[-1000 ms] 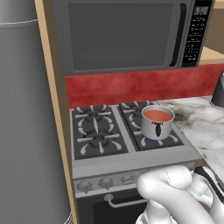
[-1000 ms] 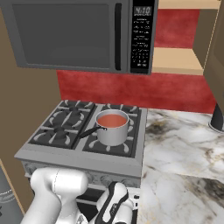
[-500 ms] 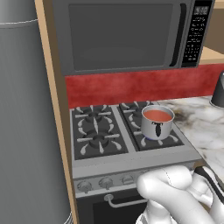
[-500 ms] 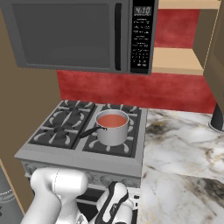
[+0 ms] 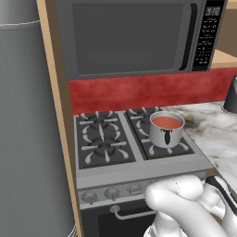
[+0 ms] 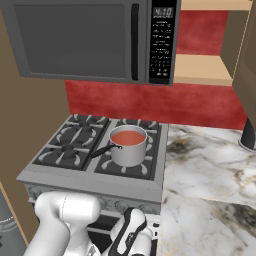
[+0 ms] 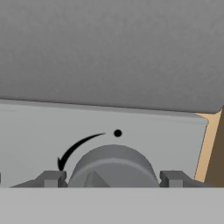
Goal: Wait until the marinara sauce is simmered to a deep red color and then turn off the stove.
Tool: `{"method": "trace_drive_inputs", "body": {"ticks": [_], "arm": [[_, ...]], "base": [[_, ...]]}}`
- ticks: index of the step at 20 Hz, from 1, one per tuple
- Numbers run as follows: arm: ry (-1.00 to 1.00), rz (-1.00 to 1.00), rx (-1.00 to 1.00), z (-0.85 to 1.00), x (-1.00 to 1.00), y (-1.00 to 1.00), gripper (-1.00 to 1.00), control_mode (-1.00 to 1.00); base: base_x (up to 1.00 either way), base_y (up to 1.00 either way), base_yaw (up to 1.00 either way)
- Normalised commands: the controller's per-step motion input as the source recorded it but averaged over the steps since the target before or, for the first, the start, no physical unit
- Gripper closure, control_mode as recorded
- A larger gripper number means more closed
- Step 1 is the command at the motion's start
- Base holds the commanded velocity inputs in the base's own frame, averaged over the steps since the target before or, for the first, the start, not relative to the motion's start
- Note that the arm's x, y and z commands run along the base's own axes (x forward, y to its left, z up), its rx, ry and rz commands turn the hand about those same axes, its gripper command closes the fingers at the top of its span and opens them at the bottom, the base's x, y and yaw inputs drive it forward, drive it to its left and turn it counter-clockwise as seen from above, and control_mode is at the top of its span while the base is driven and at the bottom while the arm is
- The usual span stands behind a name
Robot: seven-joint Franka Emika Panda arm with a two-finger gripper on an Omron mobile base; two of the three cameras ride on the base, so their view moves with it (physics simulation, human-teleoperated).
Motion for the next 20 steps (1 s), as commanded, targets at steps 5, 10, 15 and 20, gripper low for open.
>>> {"method": "trace_drive_inputs", "body": {"ticks": [5,10,15,20], "arm": [[0.0,0.0,0.0,0.0,0.0,0.0,1.0,-1.0],[0.0,0.0,0.0,0.0,0.0,0.0,1.0,-1.0],[0.0,0.0,0.0,0.0,0.0,0.0,1.0,-1.0],[0.0,0.0,0.0,0.0,0.0,0.0,1.0,-1.0]], "base": [[0.0,0.0,0.0],[0.0,0.0,0.0],[0.0,0.0,0.0],[0.0,0.0,0.0]]}}
